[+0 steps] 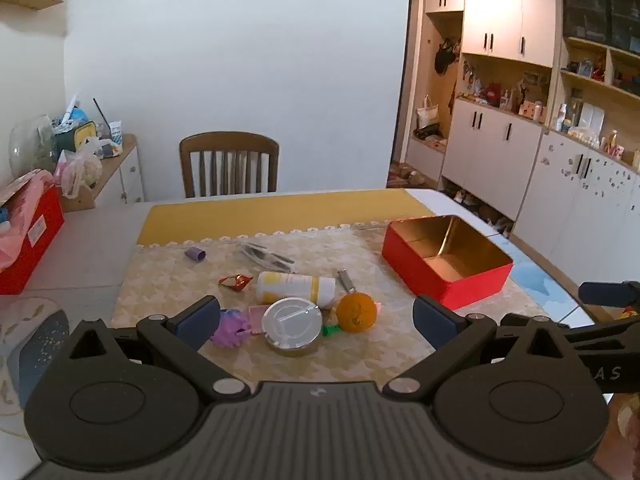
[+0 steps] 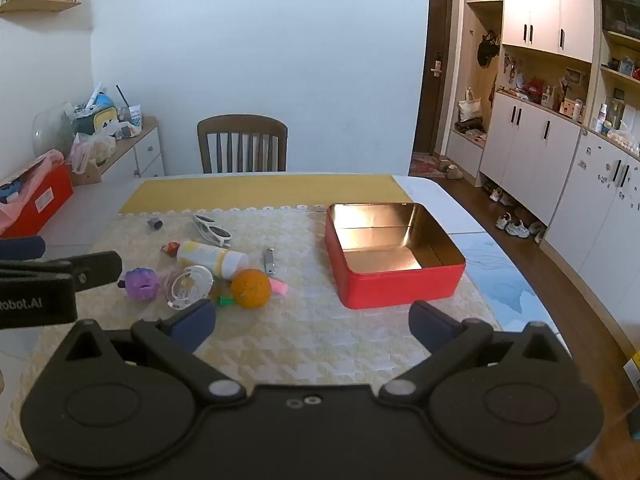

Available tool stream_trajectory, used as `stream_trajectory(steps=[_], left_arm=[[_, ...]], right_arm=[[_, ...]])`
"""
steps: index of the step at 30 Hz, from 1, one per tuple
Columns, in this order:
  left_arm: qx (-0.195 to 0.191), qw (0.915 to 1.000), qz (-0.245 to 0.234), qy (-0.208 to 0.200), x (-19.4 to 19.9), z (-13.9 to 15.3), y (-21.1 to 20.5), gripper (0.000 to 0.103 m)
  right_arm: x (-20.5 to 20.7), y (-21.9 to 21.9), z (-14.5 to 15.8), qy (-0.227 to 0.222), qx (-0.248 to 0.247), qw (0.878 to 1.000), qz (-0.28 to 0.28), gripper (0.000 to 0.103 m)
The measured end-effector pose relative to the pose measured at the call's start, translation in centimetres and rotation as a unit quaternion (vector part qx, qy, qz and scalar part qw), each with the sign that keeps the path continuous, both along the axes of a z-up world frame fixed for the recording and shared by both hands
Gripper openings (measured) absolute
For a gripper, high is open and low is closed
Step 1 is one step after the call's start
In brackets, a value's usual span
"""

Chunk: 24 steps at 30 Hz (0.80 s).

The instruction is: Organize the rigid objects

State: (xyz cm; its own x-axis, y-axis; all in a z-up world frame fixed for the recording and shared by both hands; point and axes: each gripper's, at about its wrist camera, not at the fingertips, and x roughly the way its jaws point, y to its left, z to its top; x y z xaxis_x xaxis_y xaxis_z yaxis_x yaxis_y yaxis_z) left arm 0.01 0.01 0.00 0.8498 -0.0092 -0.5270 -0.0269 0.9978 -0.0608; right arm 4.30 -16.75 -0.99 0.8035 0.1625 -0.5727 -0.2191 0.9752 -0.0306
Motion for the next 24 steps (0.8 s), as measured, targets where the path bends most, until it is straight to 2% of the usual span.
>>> stream_trajectory(steps=[3, 7, 8, 12, 17, 24], left_arm=[[-0.002, 1.0000, -0.004, -0.004, 0.1, 0.0, -0.1, 0.103], [0.022, 0.9997, 0.004, -0.007, 0.1, 0.5, -1.0, 0.103], [0.018, 0.9997, 0.002, -0.016, -0.5, 0.4, -1.1, 0.103], [-0.012, 0.9998, -0.008, -0.012, 0.0, 0.0, -0.1, 0.103], [-0.032, 0.9993, -0.008, -0.016, -0.3, 0.1, 0.2, 0.103], [-0.031, 0.9994, 0.000, -0.016, -0.1, 0.0, 0.2, 0.103]], right_arm=[[-0.1, -0.1, 0.0, 0.002, -0.001, 1.000, 0.000, 0.103], [-0.1, -0.2, 0.1, 0.000, 0.000, 1.000, -0.003, 0.103], [-0.1, -0.2, 0.0, 0.000, 0.000, 1.000, -0.003, 0.103], [-0.1, -0.2, 0.2, -0.001, 0.001, 1.000, -0.003, 0.103], [-0.1, -0.3, 0.1, -0.003, 0.002, 1.000, -0.003, 0.103], [-0.3, -0.6, 0.4, -0.005, 0.005, 1.000, -0.001, 0.103]])
